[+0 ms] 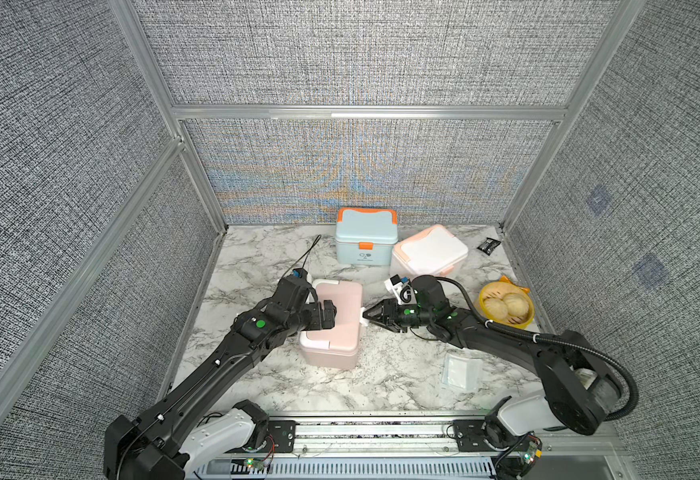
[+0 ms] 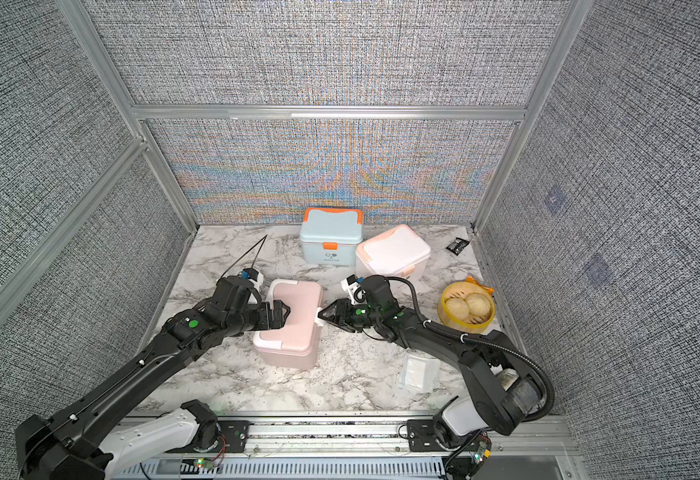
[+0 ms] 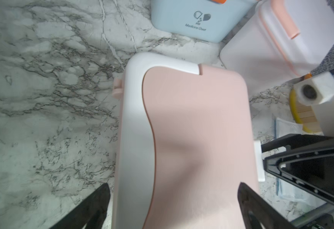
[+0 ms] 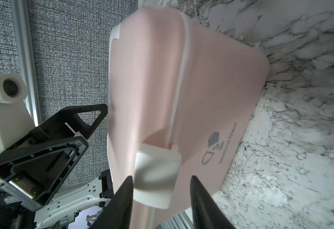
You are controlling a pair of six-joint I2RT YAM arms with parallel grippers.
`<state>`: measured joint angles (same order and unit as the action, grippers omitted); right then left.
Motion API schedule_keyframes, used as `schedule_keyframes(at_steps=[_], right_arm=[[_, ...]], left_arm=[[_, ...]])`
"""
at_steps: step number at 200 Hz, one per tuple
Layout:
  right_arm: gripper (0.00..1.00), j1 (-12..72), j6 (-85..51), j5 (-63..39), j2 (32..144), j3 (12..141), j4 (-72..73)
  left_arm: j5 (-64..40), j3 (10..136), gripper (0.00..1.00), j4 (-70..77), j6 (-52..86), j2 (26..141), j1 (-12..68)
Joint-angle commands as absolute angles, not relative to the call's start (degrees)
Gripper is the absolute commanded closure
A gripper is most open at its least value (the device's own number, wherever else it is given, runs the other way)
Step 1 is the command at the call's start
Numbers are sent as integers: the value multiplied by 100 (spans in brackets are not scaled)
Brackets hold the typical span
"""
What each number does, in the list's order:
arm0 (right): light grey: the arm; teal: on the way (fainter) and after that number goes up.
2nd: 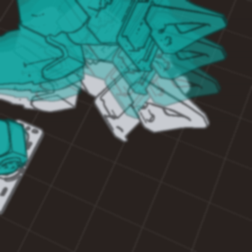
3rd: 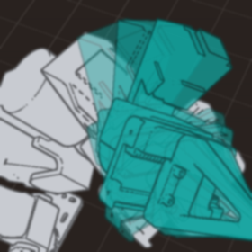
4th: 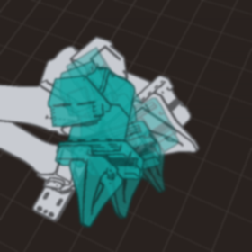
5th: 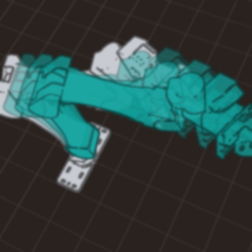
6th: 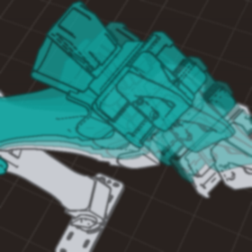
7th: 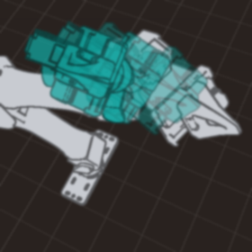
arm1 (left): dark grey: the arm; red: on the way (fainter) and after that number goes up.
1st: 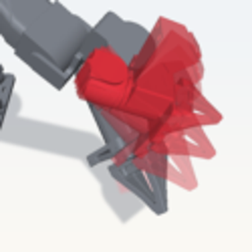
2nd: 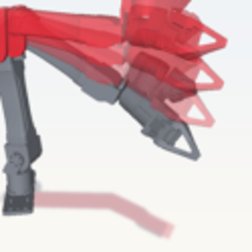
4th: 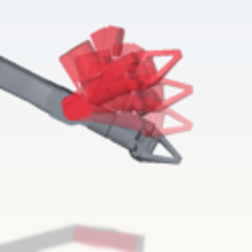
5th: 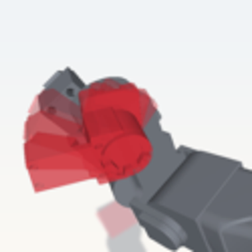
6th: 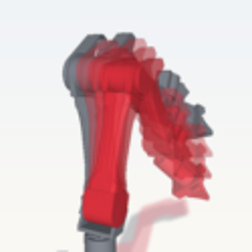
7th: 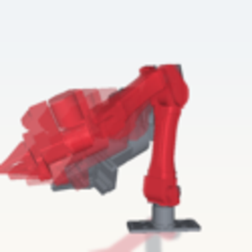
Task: Open first aid kits and take out gauze
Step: Fasten the fastener of the first aid kit.
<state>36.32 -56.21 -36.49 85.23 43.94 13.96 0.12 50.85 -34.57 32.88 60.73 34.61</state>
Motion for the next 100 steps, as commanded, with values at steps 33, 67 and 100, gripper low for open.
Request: schedule_keyframes(at_steps=[33,67,100], right_arm=[[54,3633,-5546,-3579,8809,4272,1342],[52,3636,-5593,-3698,8974,4284,1545],[41,3639,-5544,-3710,8685,4268,1582]], left_arm=[[-136,4925,1,-3247,3312,6243,3428],[-229,4878,1,-3167,3348,6295,3429],[-207,4857,1,-3158,3332,6262,3433]])
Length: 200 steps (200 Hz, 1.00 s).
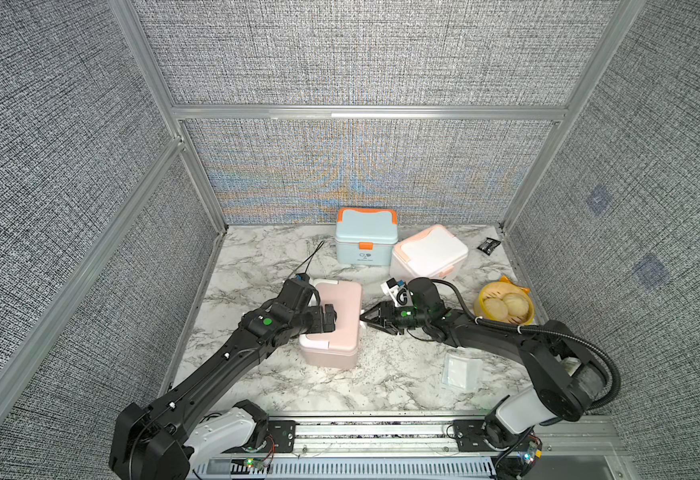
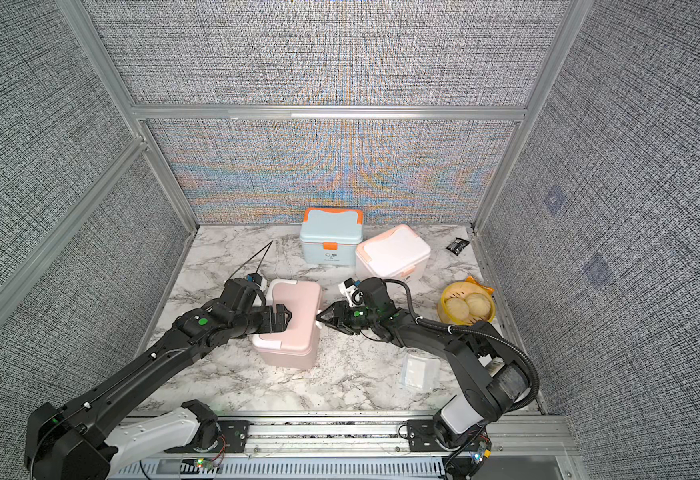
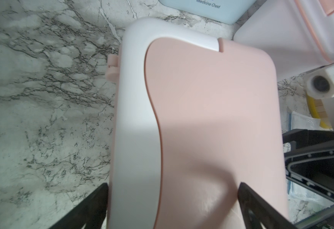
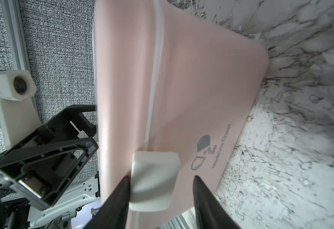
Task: Open first aid kits and take out gauze
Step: Fasten the fastener of the first aid kit.
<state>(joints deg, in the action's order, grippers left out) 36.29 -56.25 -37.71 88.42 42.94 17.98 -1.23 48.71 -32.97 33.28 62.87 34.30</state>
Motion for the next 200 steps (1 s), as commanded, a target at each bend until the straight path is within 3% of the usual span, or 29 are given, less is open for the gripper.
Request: schedule_keyframes(at_steps=[1,39,65,94,138,165,200], right_arm=[[40,3639,-5545,-3714,8676,4270,1582],[30,3627,-5276,-3629,8237,4269,1249],[34,3624,-5249,-3627,8054,4233,1298],[46,3633,-5409,-3832,8142,4228,1761],[38,3662,-5951,-4097,8692,4210,2697],[38,3709,-6252,-4191,8975,4198,3320],[37,3701,-6085,-4036,8876,4165,2854]], left_arm=[[-209,4850,1,-3157,3331,6260,3430],[-185,4835,1,-3164,3344,6242,3428],[-169,4823,1,-3177,3348,6205,3428],[-185,4808,1,-3160,3355,6196,3428],[-271,4796,1,-3092,3374,6225,3428],[-333,4768,1,-3046,3409,6268,3428],[-396,4806,1,-3079,3480,6325,3428]])
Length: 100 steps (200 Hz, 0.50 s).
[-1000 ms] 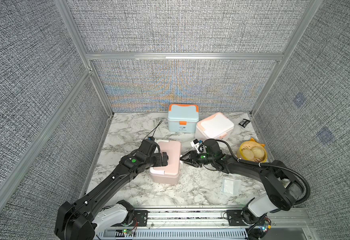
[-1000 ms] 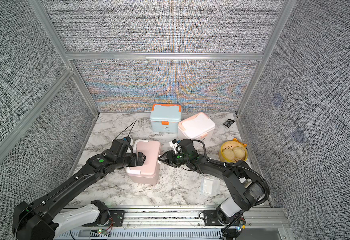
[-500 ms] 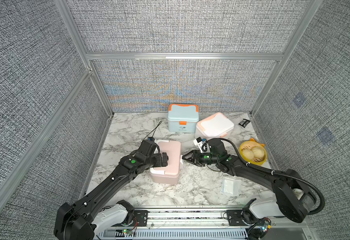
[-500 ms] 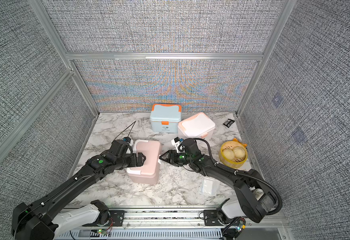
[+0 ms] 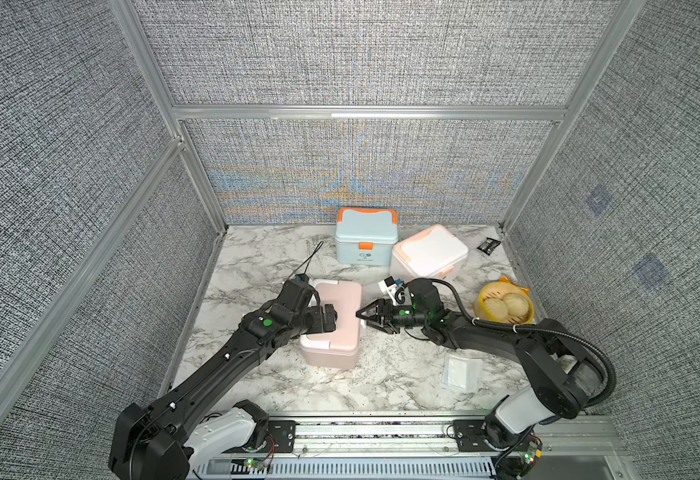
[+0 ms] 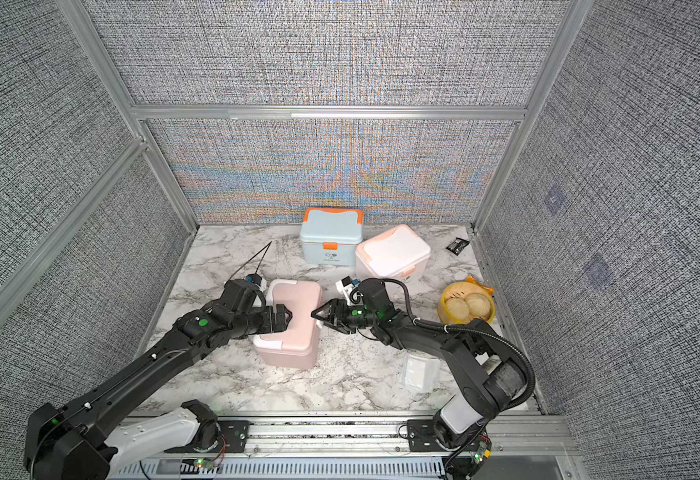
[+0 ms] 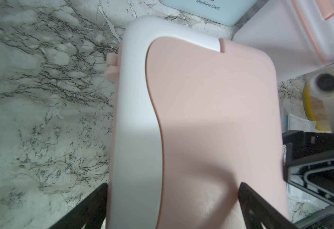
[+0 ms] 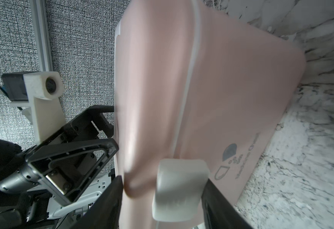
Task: Open first aid kits and take out gauze
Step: Fasten the fastener of the first aid kit.
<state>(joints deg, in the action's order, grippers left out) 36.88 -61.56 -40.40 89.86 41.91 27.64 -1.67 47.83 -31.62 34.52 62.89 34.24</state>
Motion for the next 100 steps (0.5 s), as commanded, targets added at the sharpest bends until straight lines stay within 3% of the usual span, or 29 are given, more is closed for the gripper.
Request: schedule_keyframes(at_steps=[1,57,82,100], right_arm=[[37,3700,-6066,-4026,8863,4165,2824],[11,3551,-5544,-3713,8236,4072,1656],[10,3564,-5358,-3812,8159,4191,1619],[15,3593,-5408,-3904,8198,4253,1763]], left_arm=[[-391,4807,0,-3082,3480,6322,3428],[-334,4740,1,-3048,3406,6203,3430],[-314,4729,0,-3054,3393,6168,3428],[-326,4737,0,-3058,3410,6180,3428]])
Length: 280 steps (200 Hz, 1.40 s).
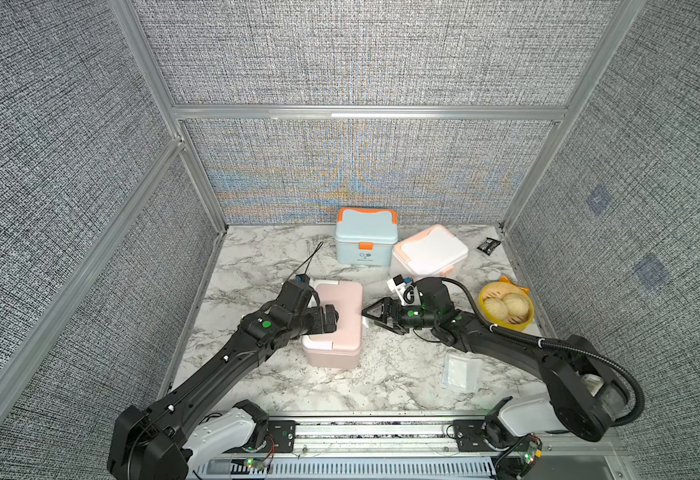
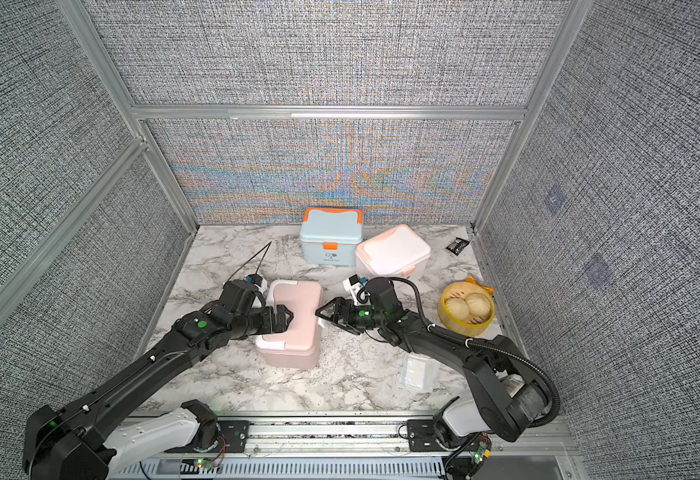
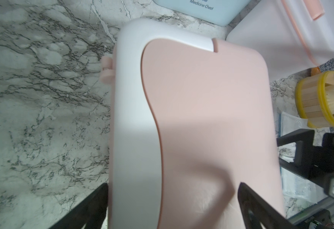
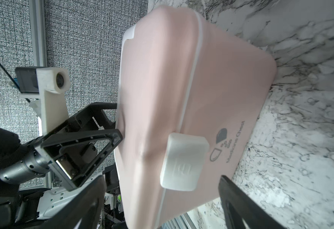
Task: Open first aid kits and take out gauze
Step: Fasten the fastener of the first aid kit, then move the first aid kit to the center of the board.
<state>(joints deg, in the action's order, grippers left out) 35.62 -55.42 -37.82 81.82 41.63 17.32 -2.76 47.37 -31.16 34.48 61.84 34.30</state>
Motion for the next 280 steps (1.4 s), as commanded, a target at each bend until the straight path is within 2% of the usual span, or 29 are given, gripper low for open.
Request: schedule_keyframes(at_steps=[1,16,37,121,148,188,220,252,280], right_arm=[[15,3594,-5411,-3907,8208,4258,1774],[21,3630,-5449,-3979,8285,4294,1955],[25,3696,-5449,-3987,8409,4359,2027],[29,3788,-5889,-4096,8670,4421,2549],[29,3791,-5881,-4070,8657,4391,2525],[10,3851,-5786,-3997,8585,4270,2285],[1,4014,-5673,-3846,8422,4106,2001],[1,4483,-5796,-3707,8536,4145,2122],[1,4856,-6254,-3507,9019,4385,2843]], left_arm=[[-330,4737,0,-3054,3410,6184,3428],[-334,4739,1,-3057,3410,6201,3428],[-325,4743,0,-3051,3401,6200,3428],[-404,4774,1,-3038,3454,6301,3428],[-141,4817,0,-3185,3472,6203,3428],[463,5010,0,-3779,3375,5780,3283],[507,5031,1,-4068,3426,5408,3135],[552,5214,1,-4463,3454,4916,3120],[673,5413,0,-4773,3412,4647,3111]])
